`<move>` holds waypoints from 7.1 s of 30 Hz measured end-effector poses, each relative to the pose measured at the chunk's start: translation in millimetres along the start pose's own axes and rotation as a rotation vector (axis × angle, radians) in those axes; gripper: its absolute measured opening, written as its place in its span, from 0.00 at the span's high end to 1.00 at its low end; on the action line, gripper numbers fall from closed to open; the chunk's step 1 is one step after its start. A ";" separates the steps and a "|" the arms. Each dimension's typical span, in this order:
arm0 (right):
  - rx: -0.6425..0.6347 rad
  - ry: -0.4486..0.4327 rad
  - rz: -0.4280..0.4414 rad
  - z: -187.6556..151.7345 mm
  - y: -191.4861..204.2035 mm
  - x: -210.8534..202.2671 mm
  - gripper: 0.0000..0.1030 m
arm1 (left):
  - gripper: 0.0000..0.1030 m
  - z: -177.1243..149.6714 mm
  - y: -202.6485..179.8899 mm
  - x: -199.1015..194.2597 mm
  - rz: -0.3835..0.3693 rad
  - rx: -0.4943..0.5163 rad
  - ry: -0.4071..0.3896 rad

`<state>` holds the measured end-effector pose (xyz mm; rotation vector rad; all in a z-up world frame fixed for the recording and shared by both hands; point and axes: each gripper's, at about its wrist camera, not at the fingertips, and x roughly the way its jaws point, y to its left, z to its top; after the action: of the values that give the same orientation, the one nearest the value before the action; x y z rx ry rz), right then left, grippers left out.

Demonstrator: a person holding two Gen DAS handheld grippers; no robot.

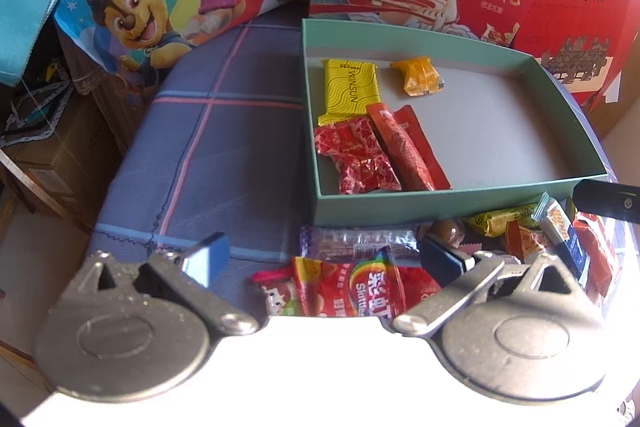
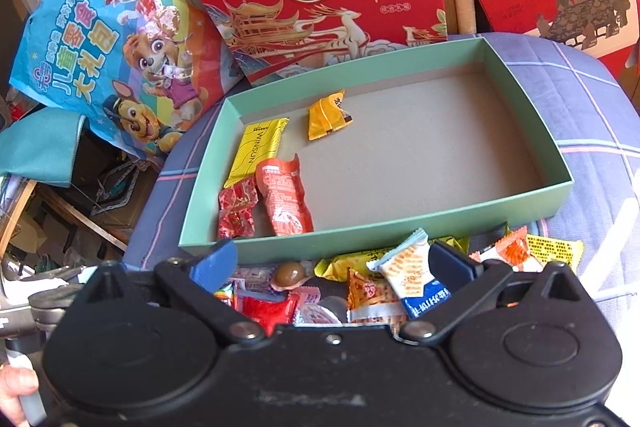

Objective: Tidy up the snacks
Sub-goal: 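Grasp a red candy packet with the left gripper while the right grasps the blue-and-white biscuit pack, then carry both snacks into the green tray and open both grippers, then grasp the orange chip bag with the right gripper, then grasp the striped chip bag with the left gripper while the right carries the orange bag into the tray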

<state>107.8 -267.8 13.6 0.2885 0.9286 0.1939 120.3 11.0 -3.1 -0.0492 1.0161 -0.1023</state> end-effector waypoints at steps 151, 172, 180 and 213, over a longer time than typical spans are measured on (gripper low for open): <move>0.131 -0.019 -0.031 20.8 -89.5 -1.5 0.00 | 0.00 19.5 -87.9 12.2 -0.080 0.191 -0.030; 0.130 0.020 -0.059 -18.6 -135.0 2.9 0.18 | 0.08 -29.1 -197.1 52.9 -0.228 0.644 0.051; 0.080 0.084 -0.050 -32.3 -127.2 16.8 0.47 | 0.15 -37.6 -185.0 46.7 -0.274 0.655 0.085; 0.160 -0.008 -0.051 -58.3 -150.6 -11.8 0.51 | 0.50 -57.2 -201.5 47.6 -0.260 0.724 0.208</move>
<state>59.8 -404.1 -59.5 0.4128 0.9437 0.0713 84.0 -194.0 -55.6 0.4996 1.1253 -0.7185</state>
